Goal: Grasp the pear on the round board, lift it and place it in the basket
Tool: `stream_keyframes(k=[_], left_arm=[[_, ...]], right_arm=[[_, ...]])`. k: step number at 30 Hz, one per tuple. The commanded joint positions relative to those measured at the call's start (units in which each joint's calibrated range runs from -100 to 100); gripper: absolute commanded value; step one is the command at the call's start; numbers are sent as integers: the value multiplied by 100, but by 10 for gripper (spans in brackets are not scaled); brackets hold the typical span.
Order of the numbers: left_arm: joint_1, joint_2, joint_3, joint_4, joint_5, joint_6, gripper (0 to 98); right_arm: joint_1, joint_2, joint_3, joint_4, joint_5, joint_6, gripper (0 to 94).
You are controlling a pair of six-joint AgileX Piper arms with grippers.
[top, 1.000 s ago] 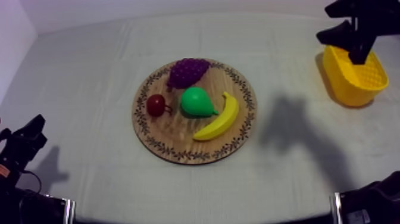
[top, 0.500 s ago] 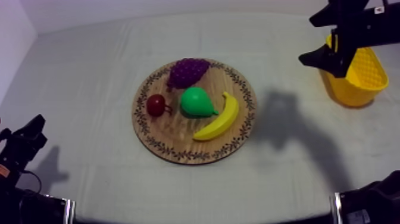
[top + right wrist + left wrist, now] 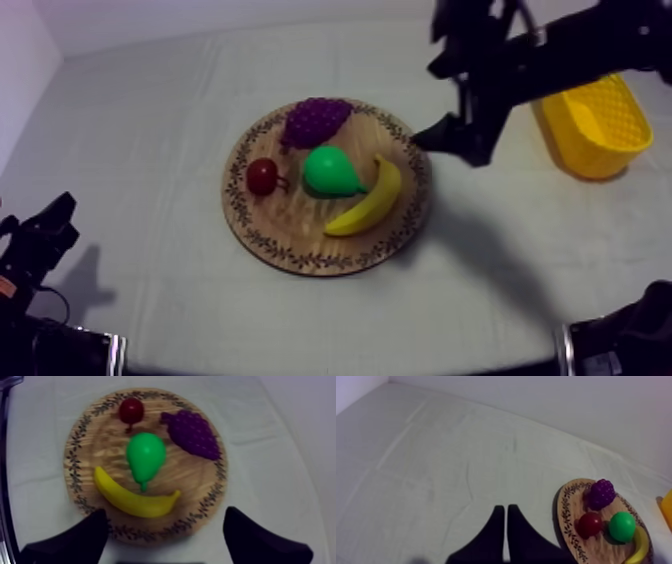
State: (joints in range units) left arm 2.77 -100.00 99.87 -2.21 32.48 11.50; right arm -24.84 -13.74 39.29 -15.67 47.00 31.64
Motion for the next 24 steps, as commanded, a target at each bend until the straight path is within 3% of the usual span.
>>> stream_keyframes(k=[1,10,24], left_arm=[[1,0,2,-2,1,0,1],[1,0,2,-2,1,-2,1],[1,0,2,-2,1,0,1]], right_arm=[[-312,427,-56,64,-257,-94,654],[-716,1953,-614,367,-989,-554,664],[-742,3814,-1684,1067,-1465,-1301,672]])
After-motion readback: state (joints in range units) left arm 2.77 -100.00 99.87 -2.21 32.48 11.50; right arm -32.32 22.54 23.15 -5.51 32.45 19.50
